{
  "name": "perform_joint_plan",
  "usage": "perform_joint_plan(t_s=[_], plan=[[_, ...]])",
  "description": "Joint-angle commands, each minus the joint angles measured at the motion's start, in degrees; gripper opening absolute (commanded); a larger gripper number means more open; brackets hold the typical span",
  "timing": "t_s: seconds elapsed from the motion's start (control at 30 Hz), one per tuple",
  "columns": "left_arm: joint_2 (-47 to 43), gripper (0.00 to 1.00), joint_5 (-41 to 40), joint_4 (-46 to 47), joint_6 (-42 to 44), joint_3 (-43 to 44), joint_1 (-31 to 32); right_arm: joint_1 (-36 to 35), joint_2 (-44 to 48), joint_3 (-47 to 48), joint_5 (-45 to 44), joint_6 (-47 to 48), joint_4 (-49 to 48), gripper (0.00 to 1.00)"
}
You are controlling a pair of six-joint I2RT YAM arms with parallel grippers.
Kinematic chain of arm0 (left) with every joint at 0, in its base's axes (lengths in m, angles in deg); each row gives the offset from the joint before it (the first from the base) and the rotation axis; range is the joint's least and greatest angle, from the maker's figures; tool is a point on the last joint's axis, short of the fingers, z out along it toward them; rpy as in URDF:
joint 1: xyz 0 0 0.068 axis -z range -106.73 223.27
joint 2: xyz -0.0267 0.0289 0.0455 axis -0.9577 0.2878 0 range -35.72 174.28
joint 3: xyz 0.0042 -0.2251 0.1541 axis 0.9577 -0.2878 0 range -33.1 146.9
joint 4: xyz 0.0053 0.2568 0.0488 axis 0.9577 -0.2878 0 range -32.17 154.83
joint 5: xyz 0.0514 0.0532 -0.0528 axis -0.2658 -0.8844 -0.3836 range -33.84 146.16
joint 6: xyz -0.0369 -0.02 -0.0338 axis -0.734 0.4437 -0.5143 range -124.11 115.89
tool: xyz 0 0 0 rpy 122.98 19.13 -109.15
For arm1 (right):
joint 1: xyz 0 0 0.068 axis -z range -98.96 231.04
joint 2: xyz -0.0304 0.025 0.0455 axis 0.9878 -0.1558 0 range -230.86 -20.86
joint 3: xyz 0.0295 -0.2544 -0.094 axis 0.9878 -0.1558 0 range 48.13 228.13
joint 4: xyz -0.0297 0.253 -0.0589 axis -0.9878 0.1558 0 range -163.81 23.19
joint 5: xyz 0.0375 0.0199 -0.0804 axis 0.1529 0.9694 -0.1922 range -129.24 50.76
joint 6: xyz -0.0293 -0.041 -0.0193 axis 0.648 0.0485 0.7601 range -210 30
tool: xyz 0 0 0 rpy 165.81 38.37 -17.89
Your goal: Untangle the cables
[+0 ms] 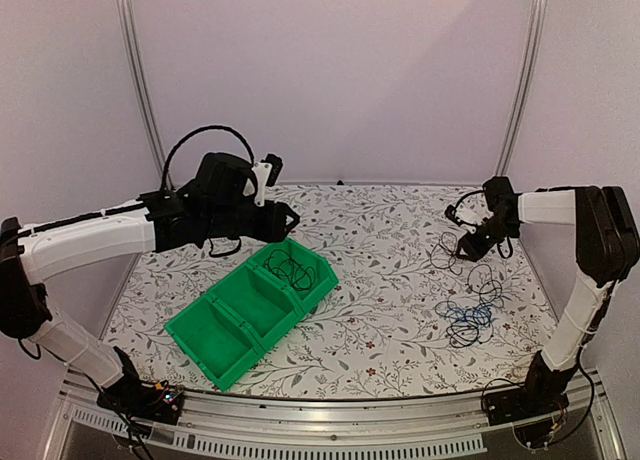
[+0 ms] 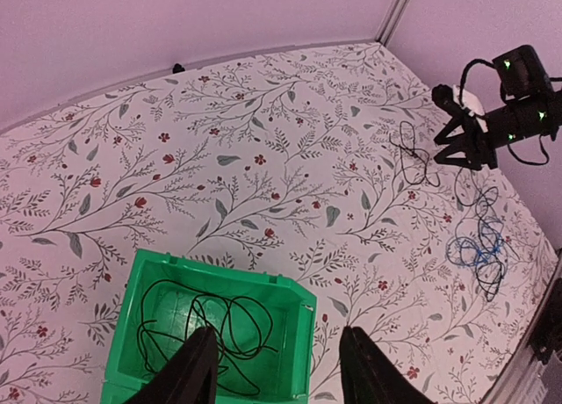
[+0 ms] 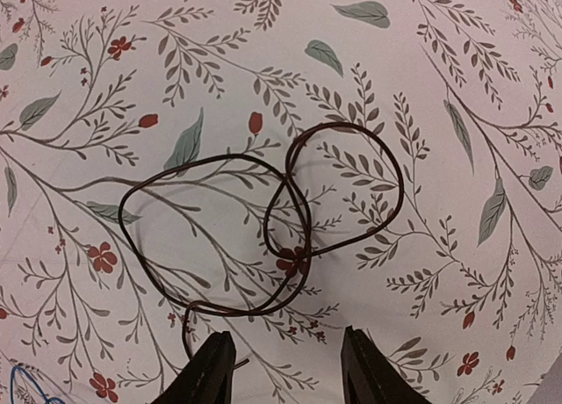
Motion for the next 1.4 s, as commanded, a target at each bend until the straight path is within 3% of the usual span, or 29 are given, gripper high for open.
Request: perform_joint_plan(t_s=[0.0, 0.2, 0.47, 0.7, 0.9, 1.0, 1.2, 1.37], plan=[[0.73, 0.47, 0.61, 1.69, 1.13, 0.12, 0.82, -0.23, 0.44, 0.73, -3.1, 7.38, 1.41, 0.45], [0.75, 0.47, 0.9, 2.61, 0.91, -0.51, 0.99, -2.41, 0.92, -0.13, -8.23, 17.1, -0.56, 0.48], [0.59, 0.47, 1.2, 2.81, 0.27, -1.44, 1.34, -8.02, -3.26, -0.22, -17.0, 22.76, -6.05, 0.49], [0.06, 0.47, 0.79, 3.21, -0.2, -2.33, 1.69, -9.16, -6.13, 1.14, -17.47, 24.56, -5.37, 0.37], [1.2, 0.47, 1.54, 5.53, -0.54, -3.04, 1.76, -9.92, -3.32, 1.9, -14.97, 23.67, -2.25, 0.0], [3.33, 0.47, 3.14, 7.66, -0.91, -2.76, 1.9, -11.18, 0.14, 3.55, -12.61, 22.16, 1.87, 0.0], [10.08, 0.48, 7.26, 13.7, -2.14, -0.95, 3.23, -11.95, 8.25, 11.26, 3.7, 15.62, 12.7, 0.0], [16.9, 0.49, 12.32, 20.13, -4.97, 1.99, 4.0, -12.1, 10.33, 14.6, 10.36, 12.39, 17.7, 0.0]])
